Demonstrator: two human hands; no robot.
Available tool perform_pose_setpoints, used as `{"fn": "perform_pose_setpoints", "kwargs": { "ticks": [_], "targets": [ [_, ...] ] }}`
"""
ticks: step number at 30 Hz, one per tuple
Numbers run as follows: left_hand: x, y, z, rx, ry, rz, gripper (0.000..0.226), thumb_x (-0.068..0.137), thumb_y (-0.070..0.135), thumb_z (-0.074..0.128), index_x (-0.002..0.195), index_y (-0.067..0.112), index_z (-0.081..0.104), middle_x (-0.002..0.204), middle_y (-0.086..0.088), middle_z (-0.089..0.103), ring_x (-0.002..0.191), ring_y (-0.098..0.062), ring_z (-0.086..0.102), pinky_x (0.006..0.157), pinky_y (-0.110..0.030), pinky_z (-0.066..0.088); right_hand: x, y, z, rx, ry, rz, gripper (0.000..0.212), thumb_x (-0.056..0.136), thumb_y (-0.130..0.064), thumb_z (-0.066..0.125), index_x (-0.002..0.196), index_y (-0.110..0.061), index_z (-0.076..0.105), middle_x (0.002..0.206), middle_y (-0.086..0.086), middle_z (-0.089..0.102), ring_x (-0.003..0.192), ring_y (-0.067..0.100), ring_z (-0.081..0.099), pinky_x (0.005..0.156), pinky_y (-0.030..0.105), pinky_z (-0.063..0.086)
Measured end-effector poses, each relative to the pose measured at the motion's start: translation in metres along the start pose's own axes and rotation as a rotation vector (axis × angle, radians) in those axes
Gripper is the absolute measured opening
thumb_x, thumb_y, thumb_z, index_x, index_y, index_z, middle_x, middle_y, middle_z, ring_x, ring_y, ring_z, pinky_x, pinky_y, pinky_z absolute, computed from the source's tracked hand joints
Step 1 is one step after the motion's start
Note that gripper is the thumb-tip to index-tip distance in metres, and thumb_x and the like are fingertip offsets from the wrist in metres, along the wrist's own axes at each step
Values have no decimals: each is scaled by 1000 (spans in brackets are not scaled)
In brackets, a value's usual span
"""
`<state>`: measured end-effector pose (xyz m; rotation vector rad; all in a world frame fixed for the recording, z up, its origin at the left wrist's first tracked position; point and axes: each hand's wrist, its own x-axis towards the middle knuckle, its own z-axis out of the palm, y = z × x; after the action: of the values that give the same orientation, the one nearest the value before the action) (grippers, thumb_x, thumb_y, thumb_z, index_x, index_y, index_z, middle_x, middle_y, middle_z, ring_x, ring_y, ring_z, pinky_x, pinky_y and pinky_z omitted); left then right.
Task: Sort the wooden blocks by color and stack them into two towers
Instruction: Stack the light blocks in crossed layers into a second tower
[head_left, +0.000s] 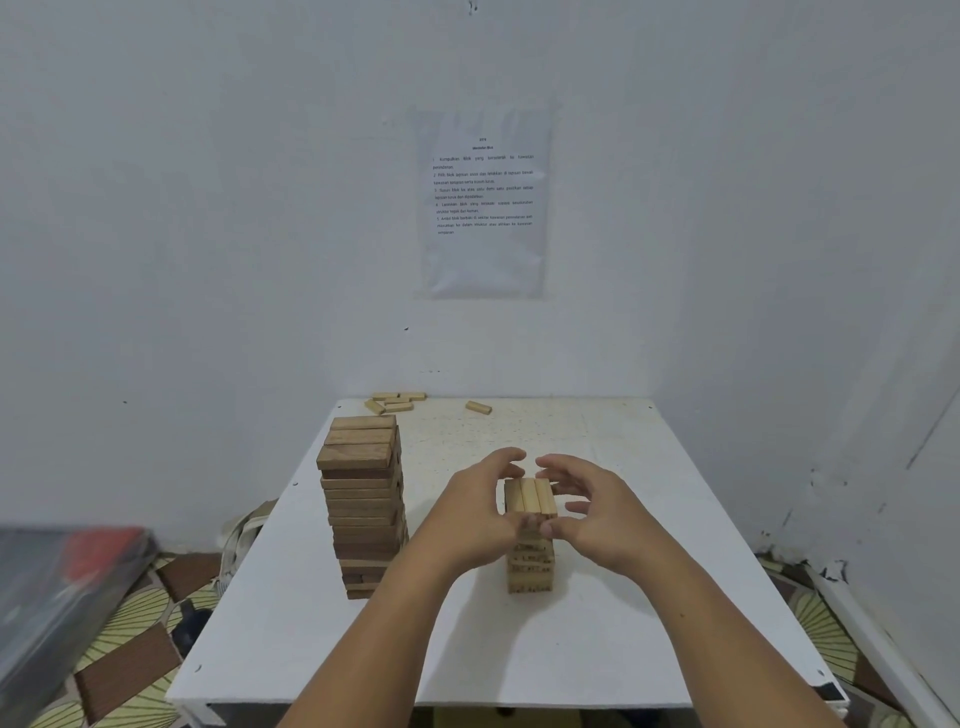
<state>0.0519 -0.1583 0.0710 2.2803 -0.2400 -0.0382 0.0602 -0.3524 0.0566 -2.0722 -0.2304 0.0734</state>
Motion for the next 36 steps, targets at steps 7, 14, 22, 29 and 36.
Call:
{"fn": "perform_pose_setpoints", "kwargs": {
  "ticks": [7, 14, 22, 29, 36],
  "targets": [
    [-33, 36, -21, 18, 72, 138, 46, 107, 34, 52, 151, 39, 44, 155, 23, 42, 143, 5, 34, 106, -13, 26, -16, -22, -17, 47, 54, -10, 68, 76, -27, 55, 144, -37, 53, 137, -23, 57, 130, -5, 47, 114, 34, 42],
    [-61, 99, -133, 70, 239, 383, 37, 107, 25, 51, 139, 42, 61, 139, 32, 56, 130, 16, 43, 102, 0, 28, 24, -82, -33, -44, 98, -125, 49, 96, -15, 54, 140, -35, 58, 128, -25, 61, 127, -5, 49, 113, 32, 39],
    [40, 32, -245, 75, 310, 159, 28, 104, 16, 55, 119, 33, 73, 117, 21, 71, 117, 3, 62, 104, -26, 44, 126, -113, -3, -246, -63, -166, 42, 98, -22, 53, 139, -33, 58, 122, -18, 62, 121, 6, 55, 100, 27, 45],
    [138, -149, -205, 292, 177, -179, 25, 98, 31, 65, 124, 33, 64, 125, 11, 67, 114, -8, 63, 99, -27, 48, 266, -83, 68, -575, -323, -155, 50, 97, -18, 50, 146, -29, 51, 134, -9, 55, 115, 13, 54, 97, 27, 45],
    [229, -239, -145, 337, 137, -275, 48, 89, 48, 71, 131, 27, 61, 131, 9, 64, 117, -15, 62, 98, -30, 50, 360, -48, 161, -907, -522, -323, 64, 86, -1, 58, 145, -21, 45, 130, 0, 45, 110, 26, 53, 86, 38, 51]
  ]
}}
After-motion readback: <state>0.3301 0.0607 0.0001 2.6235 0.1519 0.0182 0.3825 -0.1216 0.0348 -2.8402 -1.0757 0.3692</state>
